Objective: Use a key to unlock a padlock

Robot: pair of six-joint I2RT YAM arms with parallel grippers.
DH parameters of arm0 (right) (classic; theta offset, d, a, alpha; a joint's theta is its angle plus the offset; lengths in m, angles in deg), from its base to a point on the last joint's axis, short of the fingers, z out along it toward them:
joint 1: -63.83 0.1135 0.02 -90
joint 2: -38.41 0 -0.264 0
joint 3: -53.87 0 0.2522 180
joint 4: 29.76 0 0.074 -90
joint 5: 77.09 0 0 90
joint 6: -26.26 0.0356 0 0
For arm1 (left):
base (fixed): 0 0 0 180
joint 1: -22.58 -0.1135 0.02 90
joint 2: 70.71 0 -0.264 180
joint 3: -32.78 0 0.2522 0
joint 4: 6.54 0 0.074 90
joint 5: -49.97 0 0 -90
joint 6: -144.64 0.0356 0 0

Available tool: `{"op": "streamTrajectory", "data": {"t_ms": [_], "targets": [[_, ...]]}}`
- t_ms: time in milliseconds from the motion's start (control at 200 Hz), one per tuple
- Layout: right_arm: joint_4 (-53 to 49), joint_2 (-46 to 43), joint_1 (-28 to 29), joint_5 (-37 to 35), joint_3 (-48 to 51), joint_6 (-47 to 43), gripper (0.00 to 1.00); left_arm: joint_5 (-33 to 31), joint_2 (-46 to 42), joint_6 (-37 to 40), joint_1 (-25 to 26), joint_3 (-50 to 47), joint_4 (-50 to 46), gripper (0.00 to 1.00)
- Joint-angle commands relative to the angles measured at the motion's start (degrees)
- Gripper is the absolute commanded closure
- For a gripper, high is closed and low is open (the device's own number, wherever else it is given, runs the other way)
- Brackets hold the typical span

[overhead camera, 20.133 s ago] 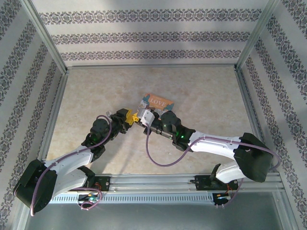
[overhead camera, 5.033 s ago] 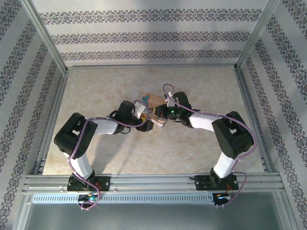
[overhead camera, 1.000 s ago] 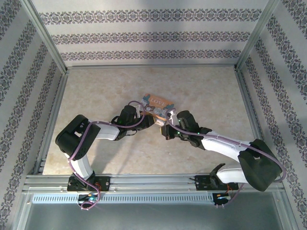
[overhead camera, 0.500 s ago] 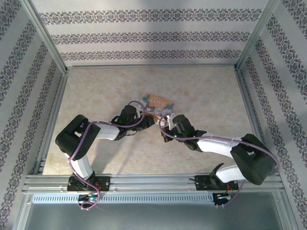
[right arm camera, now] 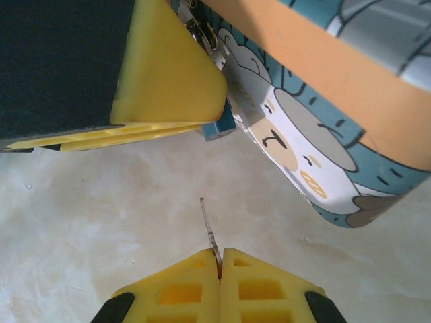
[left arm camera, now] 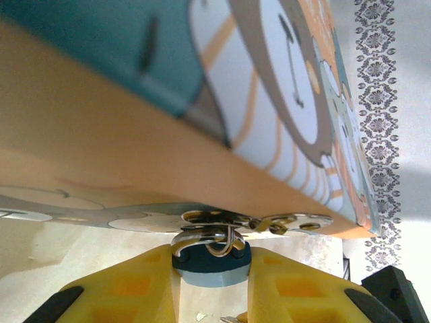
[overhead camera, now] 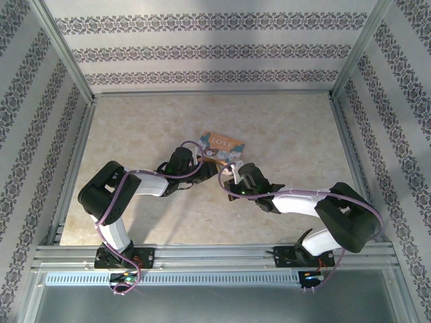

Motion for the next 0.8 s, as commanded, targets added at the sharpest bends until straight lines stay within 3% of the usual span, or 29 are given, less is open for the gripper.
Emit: {"op": "streamTrajectory", "data": {"t_ms": [0, 795], "targets": [[1.7, 1.1, 0.8, -2.1, -1.4, -1.1, 1.00, 1.6, 0.1, -1.6, 1.0, 1.8, 1.6, 0.73], [6.0, 2.4, 0.6, -4.9, -1.5, -1.6, 1.00, 1.6, 0.7, -1.7, 1.1, 2.7, 0.6, 0.75]]}}
